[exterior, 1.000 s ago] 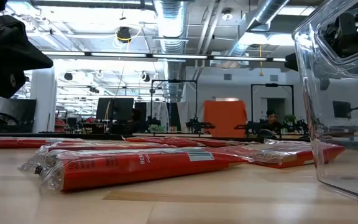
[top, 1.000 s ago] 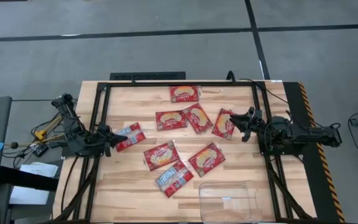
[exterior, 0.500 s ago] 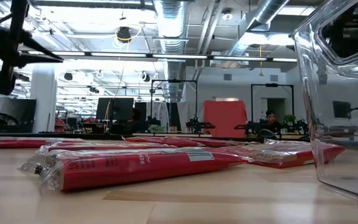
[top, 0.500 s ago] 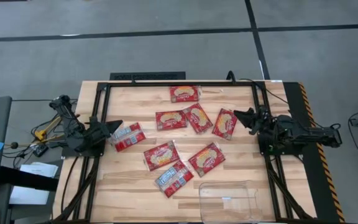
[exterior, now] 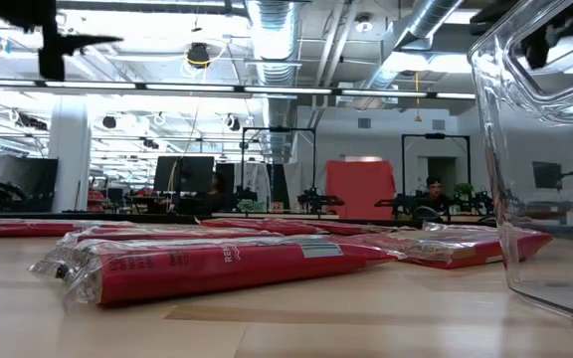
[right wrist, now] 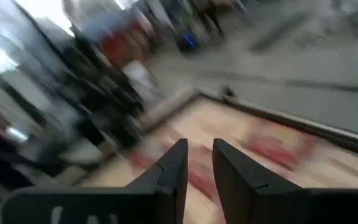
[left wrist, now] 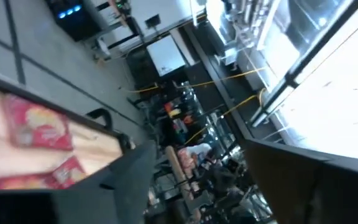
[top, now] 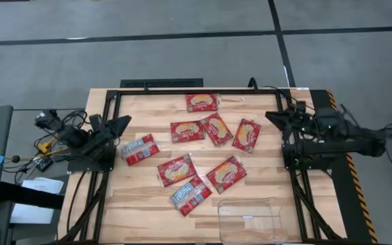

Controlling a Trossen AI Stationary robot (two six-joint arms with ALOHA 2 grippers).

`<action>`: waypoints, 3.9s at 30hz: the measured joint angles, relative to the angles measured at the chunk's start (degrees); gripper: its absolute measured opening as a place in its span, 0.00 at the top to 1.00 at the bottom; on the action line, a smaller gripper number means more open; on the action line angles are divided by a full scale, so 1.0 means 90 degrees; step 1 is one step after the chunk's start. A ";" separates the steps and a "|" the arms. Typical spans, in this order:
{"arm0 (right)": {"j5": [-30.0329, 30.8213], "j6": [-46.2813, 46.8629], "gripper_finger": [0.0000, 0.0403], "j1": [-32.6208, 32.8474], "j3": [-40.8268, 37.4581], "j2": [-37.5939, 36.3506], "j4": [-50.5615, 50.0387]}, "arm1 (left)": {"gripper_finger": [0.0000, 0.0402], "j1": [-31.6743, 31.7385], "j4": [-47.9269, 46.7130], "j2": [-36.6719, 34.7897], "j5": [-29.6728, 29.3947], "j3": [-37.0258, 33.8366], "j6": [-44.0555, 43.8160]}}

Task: Sort popcorn bags into baskets
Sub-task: Put the red popcorn bag into the transparent bin

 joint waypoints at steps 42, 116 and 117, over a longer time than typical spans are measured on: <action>-0.1159 0.1696 0.19 -0.2428 0.0939 0.4458 -0.3854 | 0.44 0.5319 -0.4890 0.6111 0.8061 0.4711 -0.1882; -0.1917 0.3382 0.34 -0.3033 -0.0903 0.6799 0.0490 | 1.00 0.6171 -1.0011 1.2881 0.8891 1.2676 0.1831; -0.1919 0.3371 0.37 -0.3033 -0.0898 0.6861 0.0549 | 1.00 0.6171 -1.0010 1.2869 0.8876 1.2675 0.1859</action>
